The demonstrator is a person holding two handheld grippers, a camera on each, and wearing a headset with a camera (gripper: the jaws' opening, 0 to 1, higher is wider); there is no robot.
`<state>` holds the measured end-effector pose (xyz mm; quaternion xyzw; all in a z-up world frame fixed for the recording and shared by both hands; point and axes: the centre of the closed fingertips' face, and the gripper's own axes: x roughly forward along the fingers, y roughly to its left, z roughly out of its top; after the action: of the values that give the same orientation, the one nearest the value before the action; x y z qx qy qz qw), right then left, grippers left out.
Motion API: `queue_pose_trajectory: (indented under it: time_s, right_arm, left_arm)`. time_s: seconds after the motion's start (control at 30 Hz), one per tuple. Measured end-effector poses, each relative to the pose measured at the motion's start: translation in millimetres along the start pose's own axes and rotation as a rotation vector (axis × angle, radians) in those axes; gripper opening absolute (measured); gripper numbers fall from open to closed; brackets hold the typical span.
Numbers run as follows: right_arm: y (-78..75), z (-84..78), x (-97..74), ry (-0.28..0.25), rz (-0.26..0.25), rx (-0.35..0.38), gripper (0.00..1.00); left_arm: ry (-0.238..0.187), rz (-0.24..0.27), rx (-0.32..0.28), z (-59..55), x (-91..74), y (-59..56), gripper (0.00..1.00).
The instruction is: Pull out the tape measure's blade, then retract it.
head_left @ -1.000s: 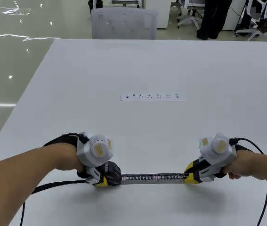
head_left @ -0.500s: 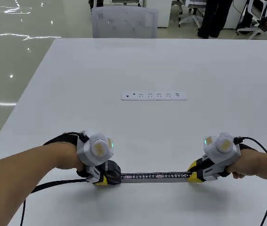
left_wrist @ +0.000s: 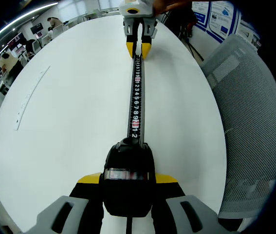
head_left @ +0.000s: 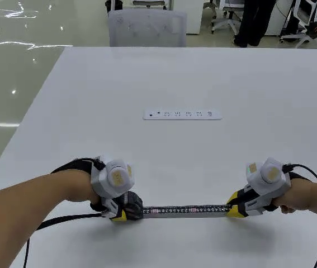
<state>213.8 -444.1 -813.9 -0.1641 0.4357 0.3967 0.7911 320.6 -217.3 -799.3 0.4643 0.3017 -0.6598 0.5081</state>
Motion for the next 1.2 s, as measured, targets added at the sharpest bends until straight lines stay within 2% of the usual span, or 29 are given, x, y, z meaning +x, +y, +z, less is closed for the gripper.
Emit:
queue_pose_trajectory:
  time_s: [0.43,1.2]
  right_arm:
    - [-3.5,-6.1,-1.4,0.008,0.000,0.001,0.12]
    - [-4.4,-7.2,-1.1,0.032,-0.015,0.003,0.13]
  left_arm:
    - [-0.003,0.000,-0.003,0.1,0.0,0.6,0.35]
    - [-0.003,0.002,-0.002,0.6,0.7,0.5,0.35]
